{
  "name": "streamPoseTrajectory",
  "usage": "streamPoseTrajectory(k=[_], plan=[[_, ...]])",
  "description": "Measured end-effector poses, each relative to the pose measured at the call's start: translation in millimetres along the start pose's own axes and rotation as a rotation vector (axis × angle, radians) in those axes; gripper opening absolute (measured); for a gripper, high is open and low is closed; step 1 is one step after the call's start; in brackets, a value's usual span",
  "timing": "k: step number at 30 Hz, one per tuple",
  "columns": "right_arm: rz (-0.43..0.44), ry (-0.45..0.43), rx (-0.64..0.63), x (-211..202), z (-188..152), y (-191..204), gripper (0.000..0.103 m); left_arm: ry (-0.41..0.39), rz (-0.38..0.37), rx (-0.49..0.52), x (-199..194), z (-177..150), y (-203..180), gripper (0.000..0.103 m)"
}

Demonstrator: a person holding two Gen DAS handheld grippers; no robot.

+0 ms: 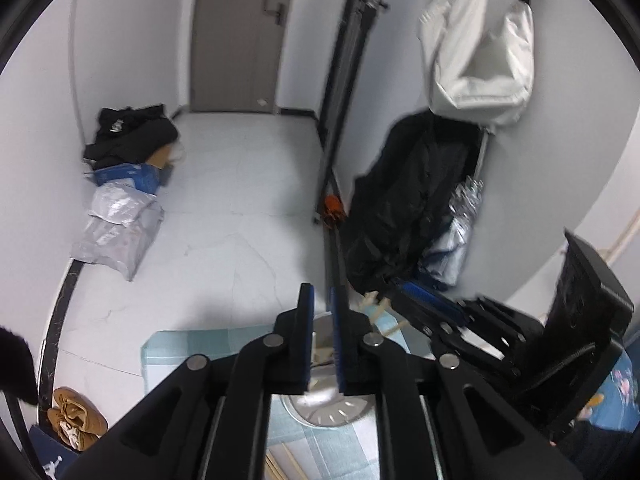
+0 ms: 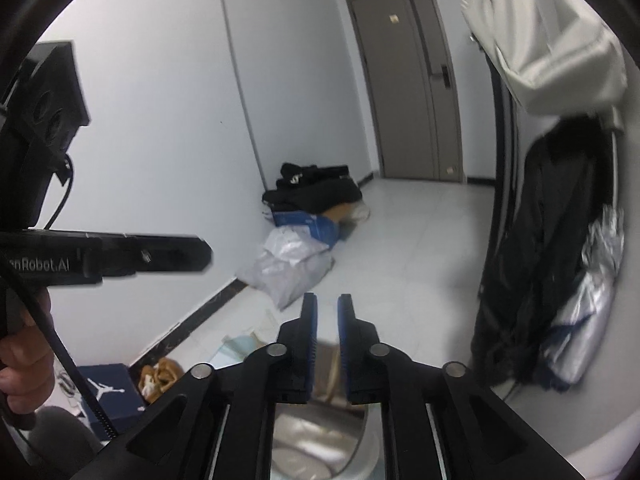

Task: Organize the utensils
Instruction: 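Open both grippers to release the chopsticks into the holder, then raise both grippers away from the utensil holder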

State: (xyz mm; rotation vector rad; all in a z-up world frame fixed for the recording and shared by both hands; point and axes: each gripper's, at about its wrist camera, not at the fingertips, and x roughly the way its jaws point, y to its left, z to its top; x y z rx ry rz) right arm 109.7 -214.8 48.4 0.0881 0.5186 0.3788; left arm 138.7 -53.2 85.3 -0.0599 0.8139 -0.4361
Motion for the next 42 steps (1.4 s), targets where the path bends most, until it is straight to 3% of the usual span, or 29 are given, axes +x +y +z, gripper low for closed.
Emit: streamPoseTrajectory(k=[1,3,6,10,14,18,20,22,25,27,29,33,42], plan=[[0.002,0.001,0.011,-3.6,-2.5,-1.6,0.017,-0.010,-0.004,-0.011,-2.3,-0.8,1.4,0.018],[-0.012,-0.005,0.020,-12.8,-5.9,-2.7,0.023,-0.036,-0.009,-0.052,-8.2,-3.8,6.5,0.043],[-0.033,-0.011,0.029,-28.0,-8.9,-2.5,0.026,-0.088,0.023,-0.107,-19.5,-10.5,15.7,0.058],[-0.055,-0.022,0.038,-49.6,-15.4,1.4,0.037,-0.100,0.040,-0.160,-29.2,-22.9,26.3,0.064],[-0.081,-0.040,0.033,-71.3,-22.3,11.1,0.042,-0.142,0.085,-0.168,-43.9,-36.2,28.9,0.072],[-0.082,-0.074,0.040,-92.5,-28.5,23.2,0.053,-0.212,0.142,-0.163,-62.8,-52.2,27.3,0.083],[-0.080,-0.085,0.040,-100.0,-30.8,30.6,0.057,-0.233,0.157,-0.151,-69.1,-59.3,26.7,0.084],[-0.086,-0.089,0.038,-108.0,-34.0,39.6,0.067,-0.242,0.176,-0.141,-72.6,-65.5,25.9,0.085],[-0.082,-0.101,0.033,-119.4,-39.9,52.0,0.069,-0.259,0.192,-0.136,-78.6,-72.9,25.2,0.089],[-0.079,-0.118,0.026,-126.9,-45.1,60.5,0.073,-0.278,0.205,-0.134,-82.2,-78.4,23.4,0.098],[-0.083,-0.131,0.023,-131.2,-51.1,66.5,0.077,-0.294,0.227,-0.131,-84.8,-86.2,21.9,0.101],[-0.115,-0.141,0.030,-135.4,-65.5,77.9,0.082,-0.291,0.239,-0.126,-84.4,-101.1,22.4,0.101],[-0.139,-0.087,0.112,-149.3,-90.5,85.6,0.082,-0.319,0.216,-0.103,-87.5,-127.6,22.0,0.101]])
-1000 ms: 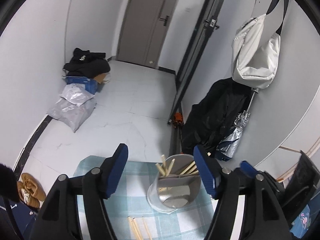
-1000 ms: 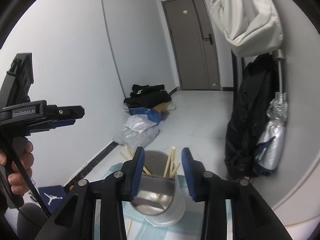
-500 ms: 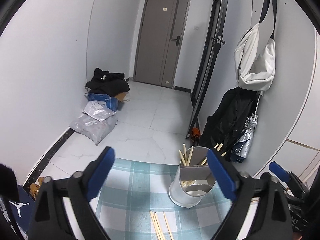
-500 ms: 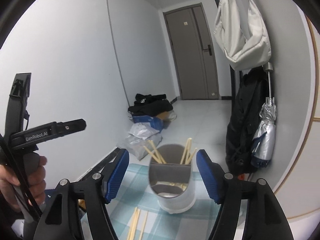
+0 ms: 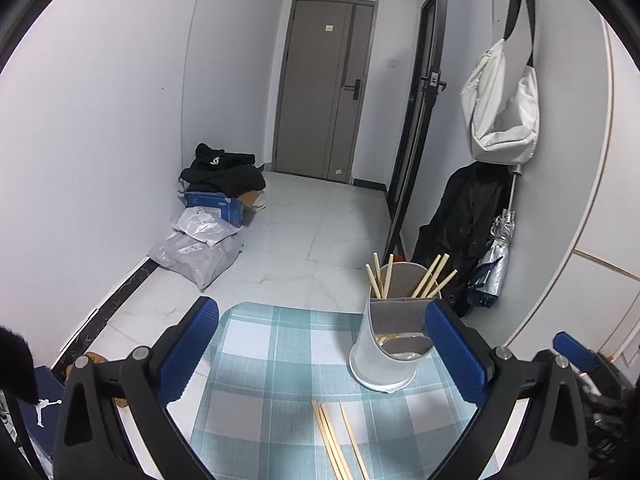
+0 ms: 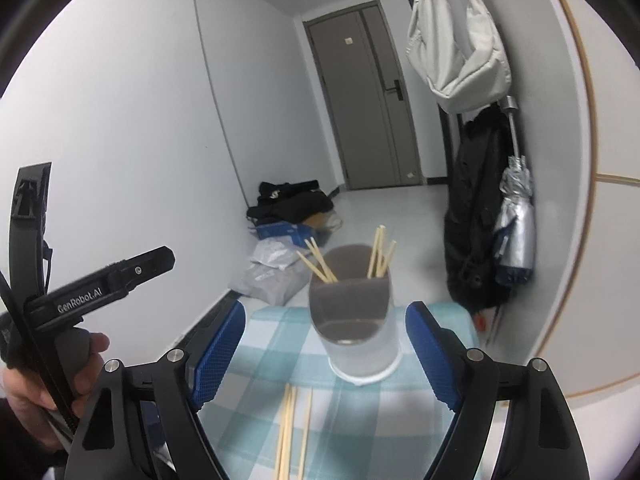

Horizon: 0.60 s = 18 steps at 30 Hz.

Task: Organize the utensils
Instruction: 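Raise both grippers away from the utensil holder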

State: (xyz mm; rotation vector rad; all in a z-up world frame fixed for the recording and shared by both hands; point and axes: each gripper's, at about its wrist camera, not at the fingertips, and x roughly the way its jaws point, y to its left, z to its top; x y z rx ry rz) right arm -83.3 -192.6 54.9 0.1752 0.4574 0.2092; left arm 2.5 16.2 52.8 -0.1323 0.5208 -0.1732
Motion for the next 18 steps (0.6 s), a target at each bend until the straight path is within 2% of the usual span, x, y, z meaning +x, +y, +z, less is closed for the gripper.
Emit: streamPoseTrajectory(k=[5,11,14,18], plan=[[0.014,-0.003,0.047,-32.0,13.1,7.7,0.084,0.001,-0.034,-0.015,-3.5,-0.6,4.3,0.101],[0.090,-0.032,0.165,-52.8,23.9,12.0,0.094,-0.014,-0.033,-0.016,-3.4,-10.6,8.7,0.101],[0.033,-0.027,0.110,-40.1,10.3,16.3,0.094,0.007,-0.017,-0.032,2.3,-25.8,14.2,0.101],[-0.039,0.061,0.036,-1.0,-20.4,11.6,0.094,0.069,0.011,-0.094,16.4,-45.5,27.9,0.101]])
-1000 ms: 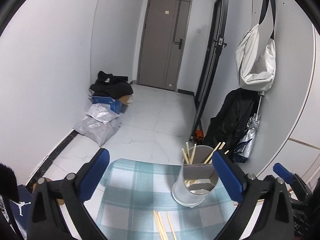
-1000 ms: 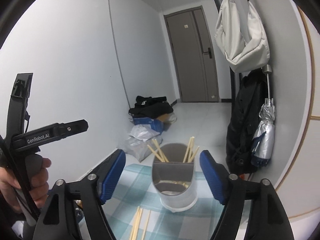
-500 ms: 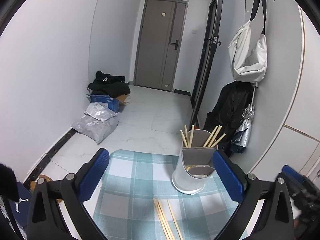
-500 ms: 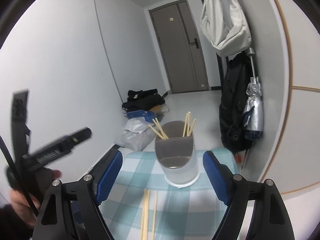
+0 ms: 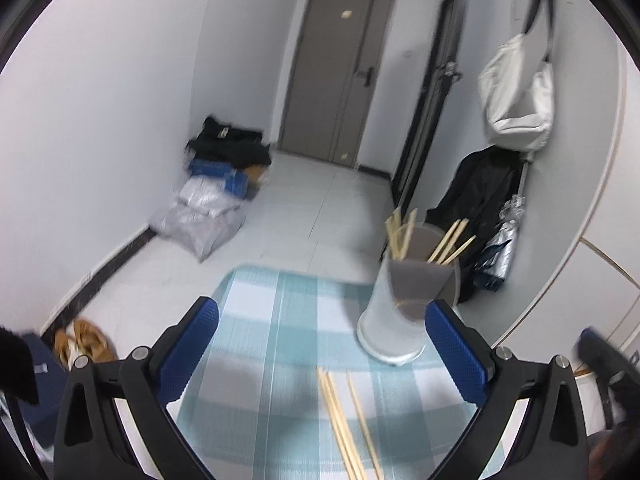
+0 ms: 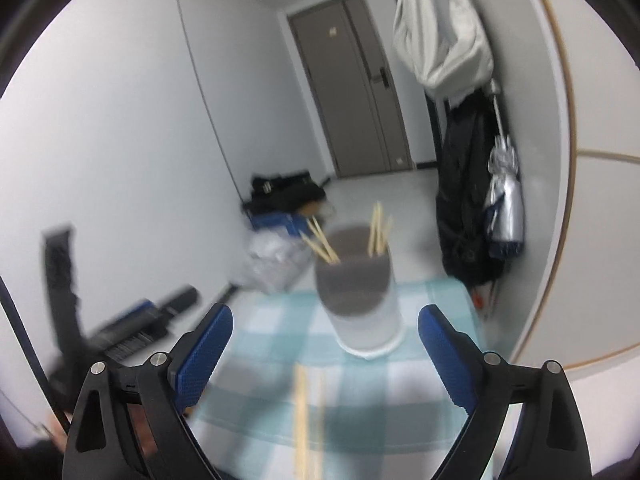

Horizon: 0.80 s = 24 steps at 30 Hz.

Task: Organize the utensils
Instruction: 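Raise both grippers away from the utensil holder, then lower the right gripper onto the chopstick bundle and close on one chopstick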

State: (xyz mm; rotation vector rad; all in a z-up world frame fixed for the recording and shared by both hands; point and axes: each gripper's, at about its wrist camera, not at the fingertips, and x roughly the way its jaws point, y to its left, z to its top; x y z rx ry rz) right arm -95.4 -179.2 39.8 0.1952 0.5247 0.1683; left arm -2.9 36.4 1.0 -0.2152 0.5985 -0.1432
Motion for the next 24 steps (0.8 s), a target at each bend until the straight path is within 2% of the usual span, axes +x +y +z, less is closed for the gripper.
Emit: streamPoseTrajectory(k=[3,9,13,17,24], plan=[[-0.022,0.073,-0.031,30.8,-19.0,-5.2,0.094,0.042,0.028,-0.055,12.6,-11.6,16.6,0.101],[-0.051,0.233,-0.095,93.5,-42.3,-5.5,0.093,0.120,0.121,-0.085,35.4,-19.8,43.2,0.101],[-0.006,0.361,-0.129,135.4,-51.4,-0.7,0.091,0.162,0.164,-0.075,45.3,-15.1,49.9,0.101],[0.015,0.442,-0.177,169.7,-58.7,10.1,0.089,0.155,0.165,-0.086,41.7,-11.6,54.4,0.101],[-0.004,0.567,-0.264,219.5,-73.4,25.9,0.071,0.181,0.176,-0.113,42.9,-11.5,66.4,0.101]])
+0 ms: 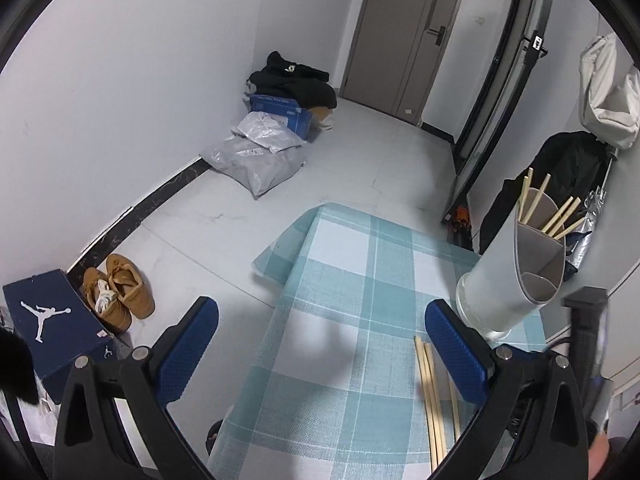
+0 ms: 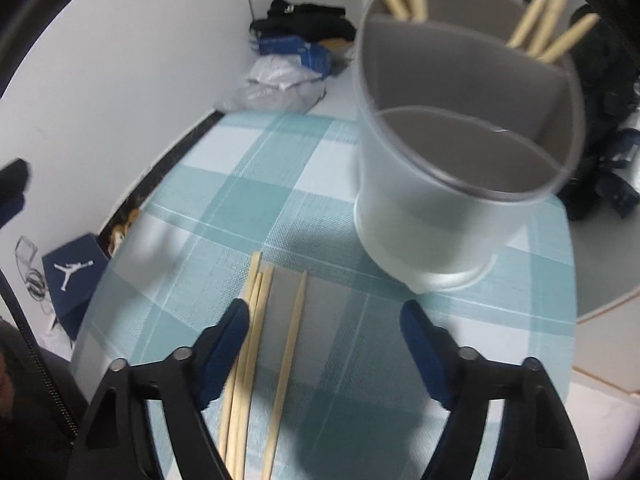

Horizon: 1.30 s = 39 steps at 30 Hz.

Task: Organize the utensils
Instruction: 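Lower the right gripper onto the chopstick bundle and close on one chopstick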

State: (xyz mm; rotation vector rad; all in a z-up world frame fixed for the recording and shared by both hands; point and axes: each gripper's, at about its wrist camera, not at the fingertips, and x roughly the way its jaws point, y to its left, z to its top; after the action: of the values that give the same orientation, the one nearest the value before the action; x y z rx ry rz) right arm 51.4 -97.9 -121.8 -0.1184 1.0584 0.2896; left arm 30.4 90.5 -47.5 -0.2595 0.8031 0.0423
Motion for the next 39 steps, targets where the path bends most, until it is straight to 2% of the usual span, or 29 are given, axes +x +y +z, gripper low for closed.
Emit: streamPoseTrajectory(k=[2,7,12,15,18,20,23,32,39], plan=[[-0.010,0.018,-0.033,8.6,1.9,4.4,0.065,0.003,0.038,0.010,1.8,0.9,3.1,0.101],[-0.036,0.057,-0.078,24.5,0.4,10.4,0.042,0.007,0.040,-0.032,0.9,3.9,16.8,0.101],[-0.042,0.067,-0.100,30.0,0.5,16.7,0.034,0.016,0.041,-0.051,4.8,5.4,19.3,0.101],[-0.037,0.060,-0.090,30.3,3.1,18.9,0.023,0.009,0.039,-0.048,4.0,5.3,19.0,0.101],[-0.043,0.060,-0.073,34.3,9.3,19.3,0.022,0.011,0.033,-0.043,5.0,4.7,19.2,0.101],[-0.042,0.061,-0.076,34.4,11.0,22.3,0.017,0.012,0.032,-0.046,5.1,4.3,20.2,0.101],[-0.042,0.062,-0.077,32.6,10.6,24.1,0.004,0.013,0.030,-0.040,5.3,4.5,20.3,0.101],[0.013,0.037,-0.053,23.2,4.4,17.2,0.003,0.017,0.029,-0.035,4.3,0.2,19.4,0.101],[0.071,-0.029,-0.001,-10.4,-2.8,-0.1,0.003,0.051,0.045,-0.016,11.7,-7.4,11.3,0.101]])
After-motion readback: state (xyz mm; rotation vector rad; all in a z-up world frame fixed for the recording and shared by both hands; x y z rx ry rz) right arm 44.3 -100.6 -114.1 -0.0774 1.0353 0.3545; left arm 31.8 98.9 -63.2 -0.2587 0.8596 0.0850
